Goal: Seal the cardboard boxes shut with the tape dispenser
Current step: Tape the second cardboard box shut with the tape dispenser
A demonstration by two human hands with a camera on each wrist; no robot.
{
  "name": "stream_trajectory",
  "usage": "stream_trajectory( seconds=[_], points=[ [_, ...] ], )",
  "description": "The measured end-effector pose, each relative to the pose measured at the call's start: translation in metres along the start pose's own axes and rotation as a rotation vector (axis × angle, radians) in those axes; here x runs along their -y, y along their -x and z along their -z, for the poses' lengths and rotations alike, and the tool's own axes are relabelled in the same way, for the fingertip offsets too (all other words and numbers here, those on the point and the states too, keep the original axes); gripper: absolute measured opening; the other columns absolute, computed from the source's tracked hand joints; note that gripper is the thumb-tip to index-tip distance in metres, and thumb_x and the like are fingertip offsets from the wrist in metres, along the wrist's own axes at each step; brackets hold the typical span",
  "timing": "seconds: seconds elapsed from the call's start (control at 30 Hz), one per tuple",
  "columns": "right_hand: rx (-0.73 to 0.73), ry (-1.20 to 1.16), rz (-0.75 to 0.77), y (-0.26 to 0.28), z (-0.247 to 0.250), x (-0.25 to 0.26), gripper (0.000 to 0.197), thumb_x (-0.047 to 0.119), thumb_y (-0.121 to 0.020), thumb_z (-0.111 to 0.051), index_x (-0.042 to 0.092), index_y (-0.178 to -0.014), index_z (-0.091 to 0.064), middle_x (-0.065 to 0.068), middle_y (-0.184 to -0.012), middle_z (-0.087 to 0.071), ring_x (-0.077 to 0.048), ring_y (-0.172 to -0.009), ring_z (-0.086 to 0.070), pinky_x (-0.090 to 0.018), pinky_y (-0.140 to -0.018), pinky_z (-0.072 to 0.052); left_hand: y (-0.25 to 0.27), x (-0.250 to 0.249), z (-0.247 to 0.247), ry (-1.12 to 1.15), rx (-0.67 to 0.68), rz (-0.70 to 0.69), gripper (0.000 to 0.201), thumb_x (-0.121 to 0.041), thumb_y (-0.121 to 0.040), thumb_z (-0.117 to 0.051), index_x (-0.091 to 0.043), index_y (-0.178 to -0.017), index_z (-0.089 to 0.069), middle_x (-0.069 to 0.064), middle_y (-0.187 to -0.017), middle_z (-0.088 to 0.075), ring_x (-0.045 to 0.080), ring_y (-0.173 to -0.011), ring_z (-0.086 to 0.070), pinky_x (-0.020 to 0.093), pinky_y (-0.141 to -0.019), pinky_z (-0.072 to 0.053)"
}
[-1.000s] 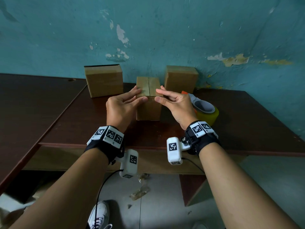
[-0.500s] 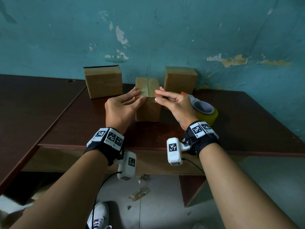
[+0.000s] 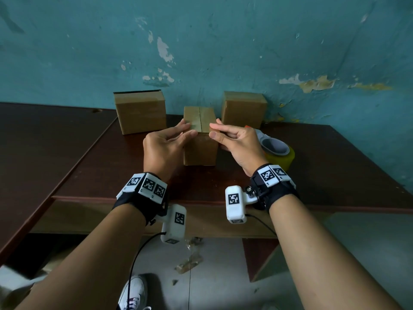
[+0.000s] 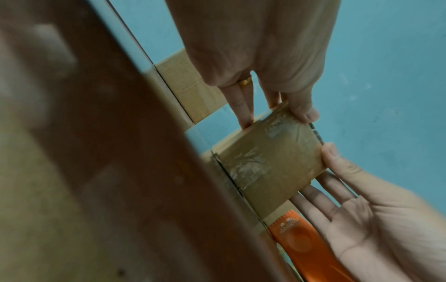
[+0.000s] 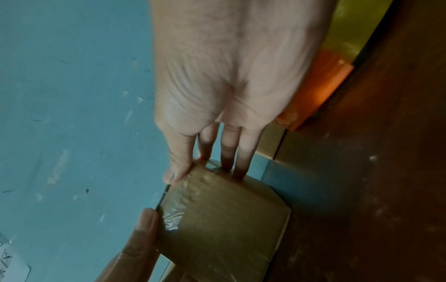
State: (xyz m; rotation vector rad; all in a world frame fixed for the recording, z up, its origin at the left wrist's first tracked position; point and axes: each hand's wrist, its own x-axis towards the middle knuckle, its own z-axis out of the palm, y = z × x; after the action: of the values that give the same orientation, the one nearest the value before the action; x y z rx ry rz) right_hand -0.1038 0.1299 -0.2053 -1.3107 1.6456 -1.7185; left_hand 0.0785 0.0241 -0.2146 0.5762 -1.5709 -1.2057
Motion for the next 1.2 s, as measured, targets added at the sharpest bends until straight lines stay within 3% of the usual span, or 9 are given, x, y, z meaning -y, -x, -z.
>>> stream_trajectory(
  seconds=[0.2, 0.33, 0.47, 0.57, 0.7, 0.8, 0.9, 1.03, 1.2],
  points=[
    [0.031, -0.058, -0.022, 0.000, 0.002, -0.001, 0.034, 0.018, -0.096, -0.078, 0.020, -0.130, -0.076, 0.007, -0.149, -0.062, -0.002, -0.136, -0.058, -0.030, -0.105, -0.055, -0.003, 0.002, 0.005, -0.001, 0.053, 0.010, 0.031, -0.019, -0.091, -0.083, -0.011, -0.120, -0.078, 0.000, -0.132, -0.073, 0.003, -0.124, -0.068, 0.029, -0.109, -0.054],
    [0.060, -0.068, -0.052, 0.001, 0.005, 0.004, 0.032, 0.015, -0.102, -0.071, 0.021, -0.133, -0.074, 0.008, -0.151, -0.061, -0.001, -0.136, -0.057, -0.025, -0.103, -0.053, 0.003, -0.005, 0.006, -0.081, 0.055, -0.022, 0.031, -0.029, -0.093, -0.081, -0.016, -0.121, -0.079, -0.003, -0.131, -0.074, -0.001, -0.122, -0.067, 0.026, -0.106, -0.055],
    [0.037, -0.041, -0.082, 0.000, 0.011, 0.008, 0.028, 0.019, -0.102, -0.066, 0.029, -0.126, -0.078, 0.010, -0.142, -0.069, -0.008, -0.135, -0.061, -0.041, -0.117, -0.047, 0.007, -0.015, 0.005, -0.330, -0.030, -0.134, 0.027, -0.046, -0.095, -0.076, -0.028, -0.115, -0.082, -0.015, -0.117, -0.078, -0.008, -0.108, -0.070, 0.023, -0.095, -0.059],
    [-0.057, 0.065, -0.066, -0.002, 0.011, 0.013, 0.022, 0.032, -0.101, -0.065, 0.031, -0.118, -0.079, 0.009, -0.121, -0.077, -0.009, -0.121, -0.067, -0.047, -0.115, -0.049, 0.012, -0.016, -0.001, -0.417, -0.069, -0.278, 0.022, -0.039, -0.100, -0.073, -0.026, -0.112, -0.084, -0.012, -0.103, -0.081, -0.003, -0.092, -0.074, 0.034, -0.081, -0.062],
    [-0.080, 0.238, -0.022, -0.006, 0.008, 0.016, 0.029, 0.058, -0.096, -0.067, 0.034, -0.112, -0.072, 0.014, -0.122, -0.071, -0.007, -0.121, -0.061, -0.036, -0.107, -0.048, 0.025, -0.022, -0.013, -0.400, 0.015, -0.370, 0.015, -0.029, -0.100, -0.074, -0.024, -0.107, -0.085, -0.015, -0.099, -0.081, 0.000, -0.087, -0.074, 0.034, -0.079, -0.061],
    [-0.066, 0.337, -0.020, -0.006, 0.008, 0.019, 0.027, 0.051, -0.098, -0.069, 0.034, -0.119, -0.071, 0.008, -0.132, -0.065, -0.009, -0.128, -0.053, -0.032, -0.106, -0.043, 0.026, -0.026, -0.016, -0.374, 0.046, -0.404, 0.012, -0.026, -0.100, -0.075, -0.020, -0.104, -0.085, -0.014, -0.097, -0.080, 0.003, -0.087, -0.075, 0.034, -0.079, -0.061],
    [-0.089, 0.377, -0.017, -0.006, 0.009, 0.023, 0.024, 0.041, -0.101, -0.069, 0.032, -0.122, -0.075, 0.002, -0.130, -0.057, -0.012, -0.128, -0.048, -0.033, -0.107, -0.039, 0.018, -0.023, -0.012, -0.353, -0.086, -0.413, 0.012, -0.021, -0.098, -0.075, -0.016, -0.104, -0.084, -0.010, -0.097, -0.080, 0.004, -0.086, -0.075, 0.033, -0.080, -0.062],
    [-0.093, 0.404, 0.004, -0.009, 0.008, 0.019, 0.021, 0.048, -0.099, -0.068, 0.042, -0.115, -0.078, -0.002, -0.129, -0.058, -0.014, -0.130, -0.052, -0.034, -0.112, -0.042, 0.003, -0.022, 0.000, -0.409, -0.316, -0.207, 0.025, -0.025, -0.099, -0.069, -0.017, -0.120, -0.079, -0.004, -0.112, -0.076, 0.012, -0.101, -0.071, 0.031, -0.096, -0.057],
    [-0.130, 0.423, 0.043, -0.008, 0.009, 0.022, 0.023, 0.045, -0.100, -0.069, 0.034, -0.117, -0.079, 0.005, -0.122, -0.068, -0.013, -0.121, -0.062, -0.040, -0.108, -0.051, -0.005, -0.019, 0.017, -0.137, -0.199, 0.163, 0.034, -0.022, -0.103, -0.059, -0.026, -0.132, -0.075, -0.011, -0.125, -0.073, 0.002, -0.119, -0.063, 0.027, -0.111, -0.046]
  ],
)
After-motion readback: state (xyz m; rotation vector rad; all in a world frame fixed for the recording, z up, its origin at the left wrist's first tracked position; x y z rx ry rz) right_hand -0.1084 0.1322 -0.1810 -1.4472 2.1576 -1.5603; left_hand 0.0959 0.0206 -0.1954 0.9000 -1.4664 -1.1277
